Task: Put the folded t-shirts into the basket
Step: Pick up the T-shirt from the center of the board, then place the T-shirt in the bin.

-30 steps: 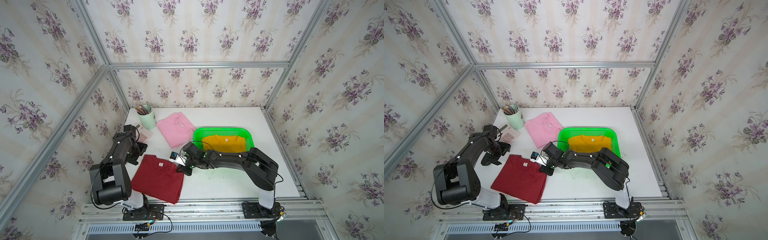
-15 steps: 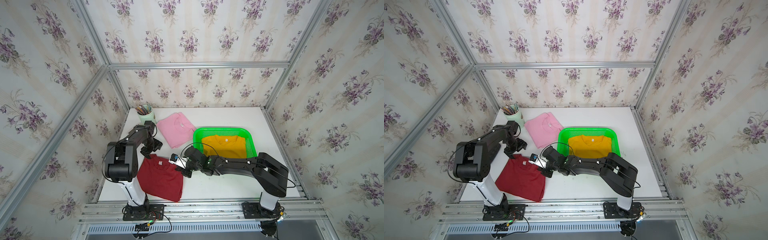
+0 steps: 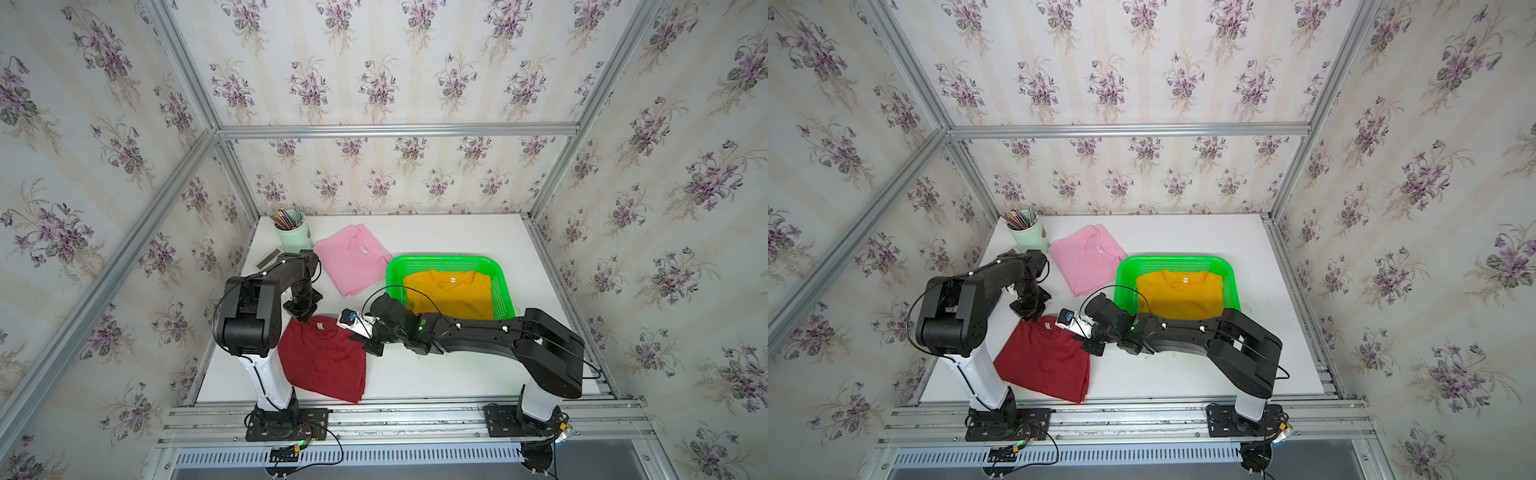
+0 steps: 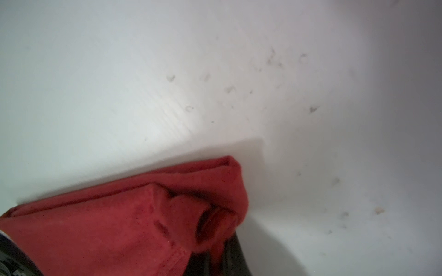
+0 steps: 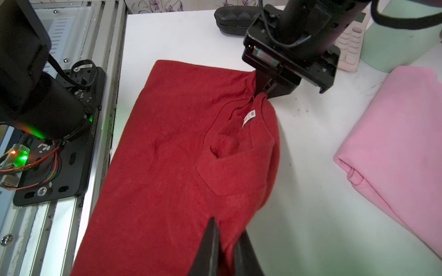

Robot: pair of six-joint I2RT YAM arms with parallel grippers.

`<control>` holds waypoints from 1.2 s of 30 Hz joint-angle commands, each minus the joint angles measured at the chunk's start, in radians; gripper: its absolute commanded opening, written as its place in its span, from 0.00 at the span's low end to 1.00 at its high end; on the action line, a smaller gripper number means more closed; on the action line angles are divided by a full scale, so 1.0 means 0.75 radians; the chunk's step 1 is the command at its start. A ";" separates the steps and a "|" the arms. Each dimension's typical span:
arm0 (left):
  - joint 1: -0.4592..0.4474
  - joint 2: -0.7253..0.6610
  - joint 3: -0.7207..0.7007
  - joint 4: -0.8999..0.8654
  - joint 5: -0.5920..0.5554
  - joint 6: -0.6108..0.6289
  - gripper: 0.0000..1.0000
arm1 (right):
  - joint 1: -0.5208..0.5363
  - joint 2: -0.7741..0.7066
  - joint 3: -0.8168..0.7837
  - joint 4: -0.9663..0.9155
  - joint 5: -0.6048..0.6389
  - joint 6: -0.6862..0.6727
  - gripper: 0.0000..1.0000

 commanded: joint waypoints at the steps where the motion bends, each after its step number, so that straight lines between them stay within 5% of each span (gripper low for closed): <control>1: -0.006 -0.082 -0.031 0.002 0.106 -0.028 0.00 | -0.001 -0.036 0.013 -0.041 0.077 -0.011 0.00; 10: -0.186 -0.562 -0.172 -0.069 0.106 -0.409 0.00 | -0.005 -0.214 0.055 -0.462 0.236 -0.082 0.00; 19: -0.645 -0.865 -0.178 -0.089 0.041 -0.924 0.00 | -0.080 -0.488 0.108 -1.041 0.287 -0.124 0.00; 27: -1.042 -0.725 -0.004 0.087 -0.034 -1.195 0.00 | -0.421 -0.661 0.156 -1.299 0.315 -0.215 0.00; 36: -1.149 -0.401 0.276 0.237 -0.109 -1.308 0.00 | -0.845 -0.662 0.190 -1.309 0.334 -0.332 0.00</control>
